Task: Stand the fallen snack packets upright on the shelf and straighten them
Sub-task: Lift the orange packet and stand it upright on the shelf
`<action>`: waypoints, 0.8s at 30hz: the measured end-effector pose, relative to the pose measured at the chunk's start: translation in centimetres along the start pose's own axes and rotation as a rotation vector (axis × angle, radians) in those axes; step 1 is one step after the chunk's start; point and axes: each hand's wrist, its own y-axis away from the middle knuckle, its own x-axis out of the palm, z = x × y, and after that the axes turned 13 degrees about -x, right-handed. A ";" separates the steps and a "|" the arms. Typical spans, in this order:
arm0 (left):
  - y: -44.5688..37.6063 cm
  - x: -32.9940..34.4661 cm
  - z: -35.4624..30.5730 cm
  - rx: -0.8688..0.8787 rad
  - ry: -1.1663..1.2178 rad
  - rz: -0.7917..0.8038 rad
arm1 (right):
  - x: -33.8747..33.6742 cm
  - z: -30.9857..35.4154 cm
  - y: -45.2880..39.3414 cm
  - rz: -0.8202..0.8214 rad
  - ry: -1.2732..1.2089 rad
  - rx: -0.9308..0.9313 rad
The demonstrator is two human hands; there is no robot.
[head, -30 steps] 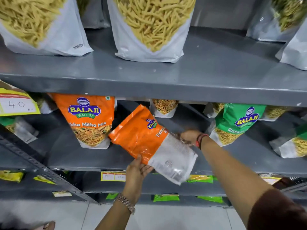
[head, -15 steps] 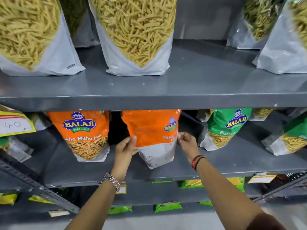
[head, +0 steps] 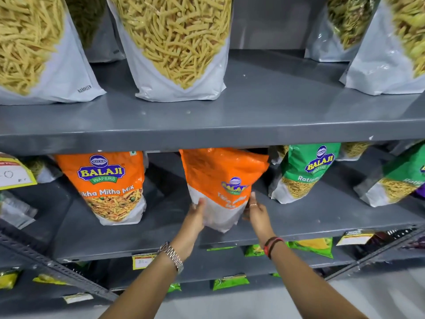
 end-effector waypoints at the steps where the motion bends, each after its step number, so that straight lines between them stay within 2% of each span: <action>1: -2.6 0.1 0.5 -0.014 0.005 -0.038 | 0.3 -0.2 0.9 0.012 -0.021 0.005; 4: -4.3 1.2 -1.5 -0.086 0.161 -0.056 | 2.0 -0.1 3.0 0.071 -0.143 0.008; 7: -1.7 2.2 -4.2 -0.063 0.130 -0.030 | 3.2 -0.1 3.8 0.137 -0.198 0.017; 10: -2.0 1.7 -4.3 -0.010 0.096 -0.091 | 2.5 0.0 3.7 0.220 -0.147 0.002; 13: -1.8 1.2 -1.9 0.014 0.137 -0.219 | 0.6 0.3 2.8 0.125 -0.146 -0.051; 15: -0.1 1.6 0.7 0.121 0.174 -0.311 | -0.5 0.6 1.5 0.010 -0.199 -0.070; 17: 1.6 2.7 3.5 0.185 0.180 -0.348 | -1.0 1.5 -0.1 -0.002 -0.232 -0.058; 21: 3.3 5.2 5.8 0.154 0.204 -0.294 | 0.0 4.0 -3.1 0.118 -0.240 0.012; 24: 3.6 6.7 4.5 0.192 0.145 -0.206 | 1.2 5.2 -3.6 0.300 -0.196 0.016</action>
